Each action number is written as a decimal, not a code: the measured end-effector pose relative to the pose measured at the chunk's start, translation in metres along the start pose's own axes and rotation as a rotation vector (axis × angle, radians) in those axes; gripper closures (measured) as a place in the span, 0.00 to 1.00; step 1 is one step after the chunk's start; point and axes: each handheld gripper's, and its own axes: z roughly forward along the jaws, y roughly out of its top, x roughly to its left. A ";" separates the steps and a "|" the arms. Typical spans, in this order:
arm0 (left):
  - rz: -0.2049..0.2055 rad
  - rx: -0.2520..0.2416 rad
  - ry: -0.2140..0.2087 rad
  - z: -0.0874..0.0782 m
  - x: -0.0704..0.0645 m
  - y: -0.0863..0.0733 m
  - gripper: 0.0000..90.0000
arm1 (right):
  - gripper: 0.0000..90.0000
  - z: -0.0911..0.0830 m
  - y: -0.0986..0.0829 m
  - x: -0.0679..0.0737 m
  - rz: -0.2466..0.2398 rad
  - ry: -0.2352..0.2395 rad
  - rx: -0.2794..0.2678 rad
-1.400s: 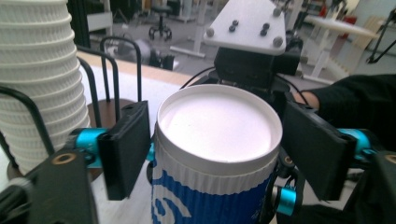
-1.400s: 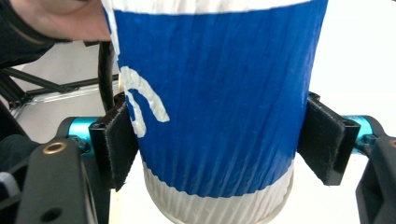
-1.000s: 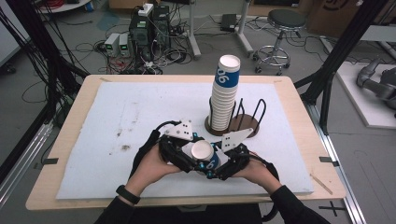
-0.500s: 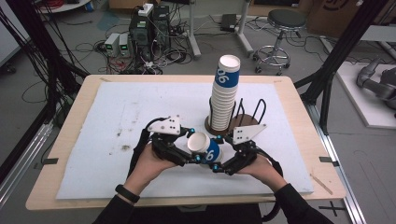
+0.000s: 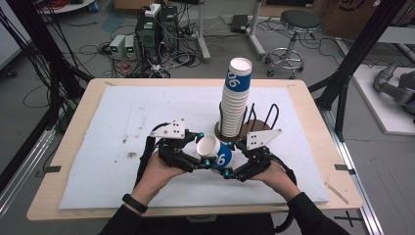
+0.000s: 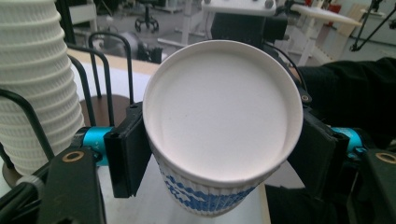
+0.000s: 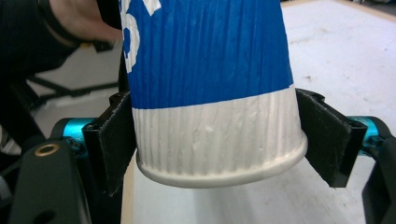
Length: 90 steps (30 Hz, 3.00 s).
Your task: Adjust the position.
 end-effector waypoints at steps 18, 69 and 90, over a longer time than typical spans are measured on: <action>0.015 -0.032 -0.023 -0.005 0.003 -0.003 0.32 | 0.18 -0.015 0.007 0.000 -0.011 -0.015 -0.036; 0.026 0.010 -0.081 0.000 0.008 -0.013 0.31 | 0.23 -0.024 0.016 0.002 -0.003 0.011 -0.099; 0.155 0.224 -0.043 0.008 -0.002 -0.005 0.32 | 0.20 -0.024 0.020 0.005 -0.064 0.009 0.022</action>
